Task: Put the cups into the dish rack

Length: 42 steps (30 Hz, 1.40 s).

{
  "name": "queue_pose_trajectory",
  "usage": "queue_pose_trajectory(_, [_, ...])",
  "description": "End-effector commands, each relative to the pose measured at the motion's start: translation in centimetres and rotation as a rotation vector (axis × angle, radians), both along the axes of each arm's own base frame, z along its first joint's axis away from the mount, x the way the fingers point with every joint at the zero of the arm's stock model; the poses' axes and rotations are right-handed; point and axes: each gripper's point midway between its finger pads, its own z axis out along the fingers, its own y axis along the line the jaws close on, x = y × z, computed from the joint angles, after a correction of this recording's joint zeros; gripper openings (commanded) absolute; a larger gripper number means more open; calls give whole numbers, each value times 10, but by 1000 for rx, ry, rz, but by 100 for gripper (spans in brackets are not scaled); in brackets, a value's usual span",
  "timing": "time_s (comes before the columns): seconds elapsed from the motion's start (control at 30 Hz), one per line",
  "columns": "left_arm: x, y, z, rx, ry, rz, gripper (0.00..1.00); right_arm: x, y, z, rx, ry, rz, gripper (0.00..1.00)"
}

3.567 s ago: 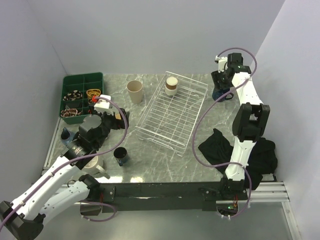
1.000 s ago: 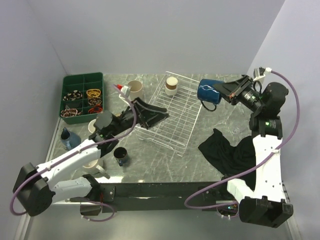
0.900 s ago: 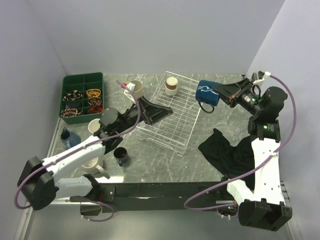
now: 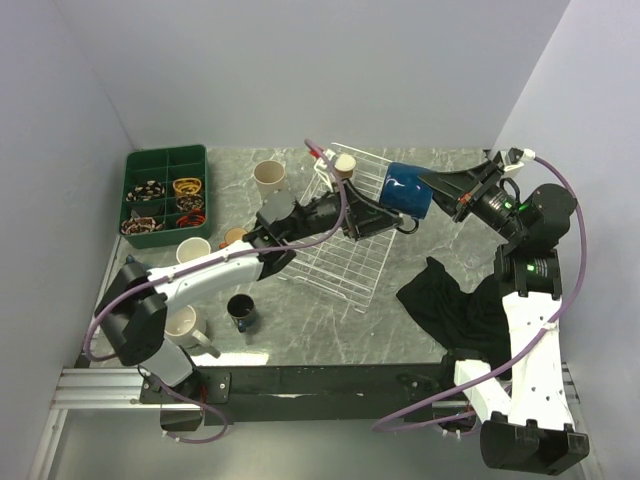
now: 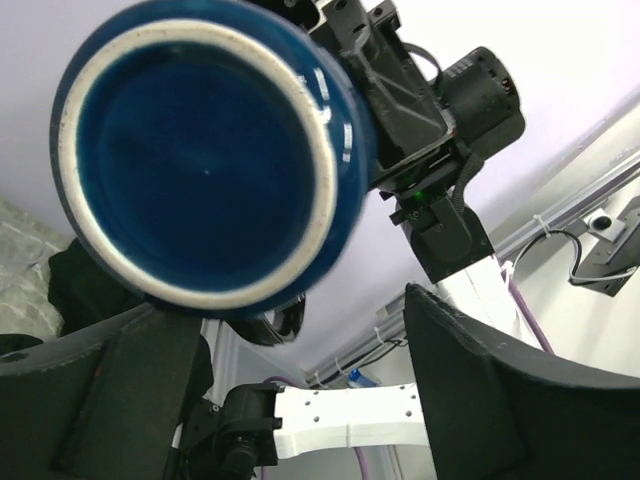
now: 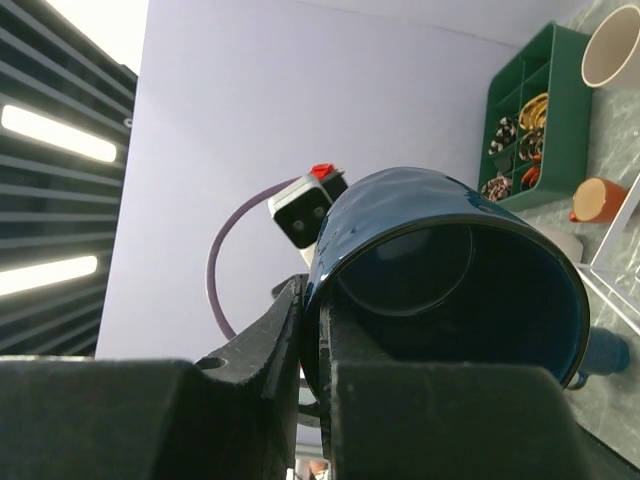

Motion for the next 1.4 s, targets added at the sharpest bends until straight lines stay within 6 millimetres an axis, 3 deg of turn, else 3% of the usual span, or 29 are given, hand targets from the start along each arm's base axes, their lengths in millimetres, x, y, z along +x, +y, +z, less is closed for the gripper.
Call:
queue_pose_trajectory(0.0, [-15, -9, 34, -83, -104, -78, 80, -18, 5, 22, 13, -90, 22, 0])
queue_pose_trajectory(0.6, [-19, -17, 63, -190, -113, -146, 52, -25, 7, 10, 44, -95, 42, 0])
queue_pose_trajectory(0.77, [-23, -13, 69, -208, -105, -162, 47, -21, 7, -3, 41, -95, 48, 0])
queue_pose_trajectory(0.97, [-27, -8, 74, -192, -133, -157, 23, -17, 7, -15, 37, -102, 59, 0])
queue_pose_trajectory(1.07, [-23, -1, 74, -187, -124, -135, 1, -19, 7, -13, 30, -130, 65, 0])
queue_pose_trajectory(1.1, [-20, 0, 69, -181, -112, -117, 1, -19, 7, -11, 27, -149, 64, 3])
queue_pose_trajectory(1.17, [-17, 10, 73, -196, -117, -96, 1, -20, 7, -12, 16, -167, 64, 17])
queue_pose_trajectory(1.2, [-16, 12, 68, -193, -106, -90, 1, -22, 7, -10, 11, -181, 65, 27])
queue_pose_trajectory(1.23, [-14, 18, 70, -202, -110, -81, 1, -21, 7, -11, 2, -193, 64, 47])
queue_pose_trajectory(1.3, [-13, 23, 66, -202, -99, -75, 1, -20, 6, -14, -12, -199, 63, 73])
queue_pose_trajectory(1.37, [-10, 30, 67, -202, -99, -60, 1, -20, 6, -15, -31, -224, 59, 83])
